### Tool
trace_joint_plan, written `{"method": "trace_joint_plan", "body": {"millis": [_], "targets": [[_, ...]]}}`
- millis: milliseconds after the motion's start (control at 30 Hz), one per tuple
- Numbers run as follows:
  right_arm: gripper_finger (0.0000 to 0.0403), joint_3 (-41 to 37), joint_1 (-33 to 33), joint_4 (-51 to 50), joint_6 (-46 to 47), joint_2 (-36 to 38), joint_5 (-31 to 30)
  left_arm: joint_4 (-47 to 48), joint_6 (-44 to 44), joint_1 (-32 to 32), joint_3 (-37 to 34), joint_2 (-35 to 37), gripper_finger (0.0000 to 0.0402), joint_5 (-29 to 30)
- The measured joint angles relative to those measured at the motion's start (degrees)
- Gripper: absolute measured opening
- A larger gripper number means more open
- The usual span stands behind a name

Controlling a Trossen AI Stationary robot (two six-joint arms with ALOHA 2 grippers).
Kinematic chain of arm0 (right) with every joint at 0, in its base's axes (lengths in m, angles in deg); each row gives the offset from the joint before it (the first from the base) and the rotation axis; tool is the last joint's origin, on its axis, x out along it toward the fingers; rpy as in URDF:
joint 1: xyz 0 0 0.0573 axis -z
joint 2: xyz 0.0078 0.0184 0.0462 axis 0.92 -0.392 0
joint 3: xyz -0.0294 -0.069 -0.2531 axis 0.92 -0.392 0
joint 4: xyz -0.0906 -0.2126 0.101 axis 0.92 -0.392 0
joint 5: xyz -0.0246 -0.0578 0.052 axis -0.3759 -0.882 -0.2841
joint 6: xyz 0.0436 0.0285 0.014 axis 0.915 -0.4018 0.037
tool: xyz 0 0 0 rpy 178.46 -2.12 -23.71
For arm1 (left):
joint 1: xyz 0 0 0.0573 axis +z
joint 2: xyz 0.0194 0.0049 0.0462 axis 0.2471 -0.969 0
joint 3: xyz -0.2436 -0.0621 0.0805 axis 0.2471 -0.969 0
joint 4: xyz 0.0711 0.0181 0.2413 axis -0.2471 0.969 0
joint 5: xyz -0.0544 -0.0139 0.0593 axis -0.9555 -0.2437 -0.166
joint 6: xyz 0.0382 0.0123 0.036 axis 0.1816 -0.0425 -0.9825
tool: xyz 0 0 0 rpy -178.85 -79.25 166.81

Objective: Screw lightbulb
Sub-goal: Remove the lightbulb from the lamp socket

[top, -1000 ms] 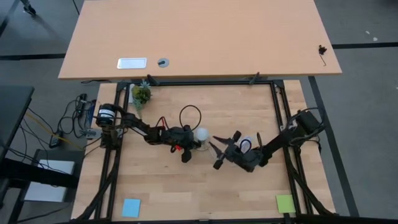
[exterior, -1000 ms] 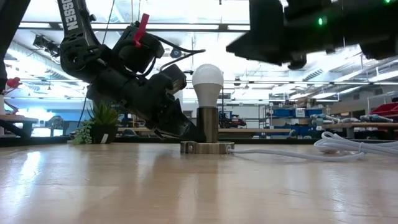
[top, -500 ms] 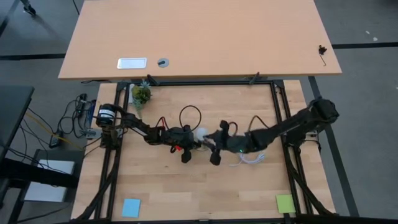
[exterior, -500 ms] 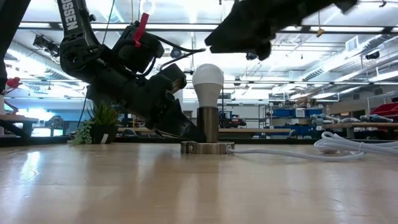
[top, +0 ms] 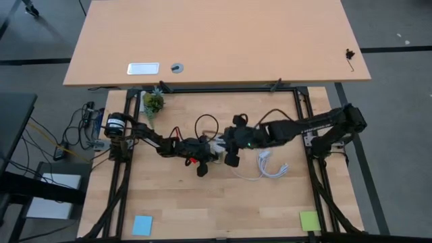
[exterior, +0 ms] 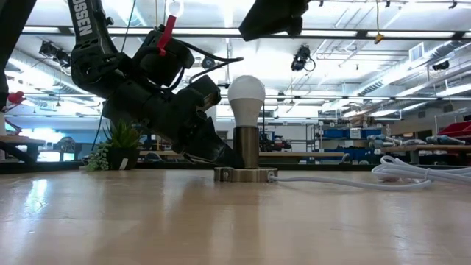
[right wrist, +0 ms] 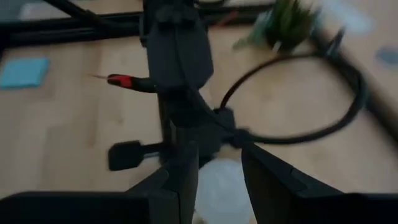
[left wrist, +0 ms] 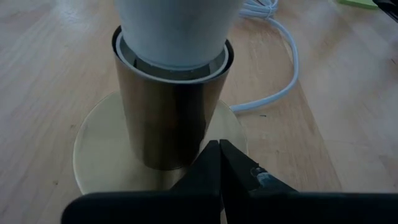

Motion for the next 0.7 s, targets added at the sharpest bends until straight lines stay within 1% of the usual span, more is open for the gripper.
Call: {"method": "trace_joint_plan", "body": {"millis": [67,133,300,467,567,700], "targets": [[0.0131,1.5,1.61,-3.05,4.09,-0.26,3.52,-0.03,-0.03,0.0,0.0,0.0,0.0,0.01],[0.0134,2.06,2.55,-5.69,5.89,-0.44,4.55,-0.1,-0.22,0.0,0.0,0.0,0.0,0.0],[0.016,2.1,3.57,-6.42,6.36,-0.44,8.54,-0.19,-1.15,0.0,0.0,0.0,0.0,0.0],[0.0219,2.13,3.61,-6.82,6.34,-1.61,8.56,-0.31,-1.15,0.0,0.0,0.0,0.0,0.0],[0.0257,2.14,3.61,-7.02,6.58,-3.77,8.27,-0.33,-1.13,0.0,0.0,0.0,0.0,-0.02],[0.0297,2.06,3.7,-7.01,6.4,-6.54,6.45,-0.35,-1.1,0.0,0.0,0.0,0.0,-0.04]]}}
